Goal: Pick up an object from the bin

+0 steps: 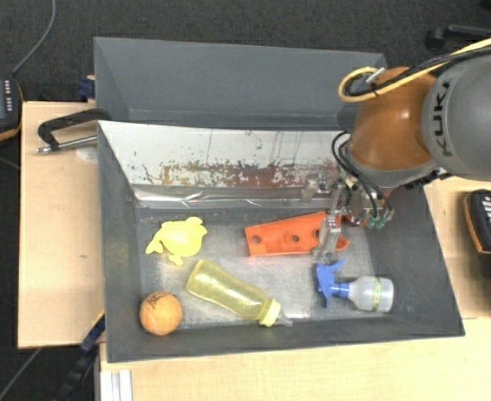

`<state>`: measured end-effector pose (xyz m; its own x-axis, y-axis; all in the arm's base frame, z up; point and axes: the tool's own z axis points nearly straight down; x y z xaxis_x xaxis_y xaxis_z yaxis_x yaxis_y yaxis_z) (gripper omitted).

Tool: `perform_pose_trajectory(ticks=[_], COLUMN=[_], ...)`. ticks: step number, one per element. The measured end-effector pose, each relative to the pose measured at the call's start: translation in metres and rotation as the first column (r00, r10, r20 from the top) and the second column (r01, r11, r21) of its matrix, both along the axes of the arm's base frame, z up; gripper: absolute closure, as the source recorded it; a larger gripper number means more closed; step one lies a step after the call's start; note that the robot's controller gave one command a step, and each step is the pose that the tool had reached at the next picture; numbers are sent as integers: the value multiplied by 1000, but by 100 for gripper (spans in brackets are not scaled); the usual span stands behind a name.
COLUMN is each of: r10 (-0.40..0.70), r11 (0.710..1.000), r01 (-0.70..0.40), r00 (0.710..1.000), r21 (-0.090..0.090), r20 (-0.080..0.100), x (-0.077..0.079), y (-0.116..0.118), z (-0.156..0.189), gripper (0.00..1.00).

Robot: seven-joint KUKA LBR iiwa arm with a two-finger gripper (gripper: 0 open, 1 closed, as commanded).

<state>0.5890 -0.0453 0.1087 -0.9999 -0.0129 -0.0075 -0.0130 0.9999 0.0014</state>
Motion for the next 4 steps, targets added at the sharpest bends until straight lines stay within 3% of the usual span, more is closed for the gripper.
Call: perform_pose_trajectory(ticks=[1, 3, 4], r10=[-79, -80, -36], r11=[997, 997, 999], r01=[79, 80, 36], r00=[997, 997, 999], r21=[1, 2, 0], r20=[-5, -3, 11], x=[-8, -11, -7], y=[5, 3, -7], z=[-19, -18, 21], gripper=[0, 0, 0])
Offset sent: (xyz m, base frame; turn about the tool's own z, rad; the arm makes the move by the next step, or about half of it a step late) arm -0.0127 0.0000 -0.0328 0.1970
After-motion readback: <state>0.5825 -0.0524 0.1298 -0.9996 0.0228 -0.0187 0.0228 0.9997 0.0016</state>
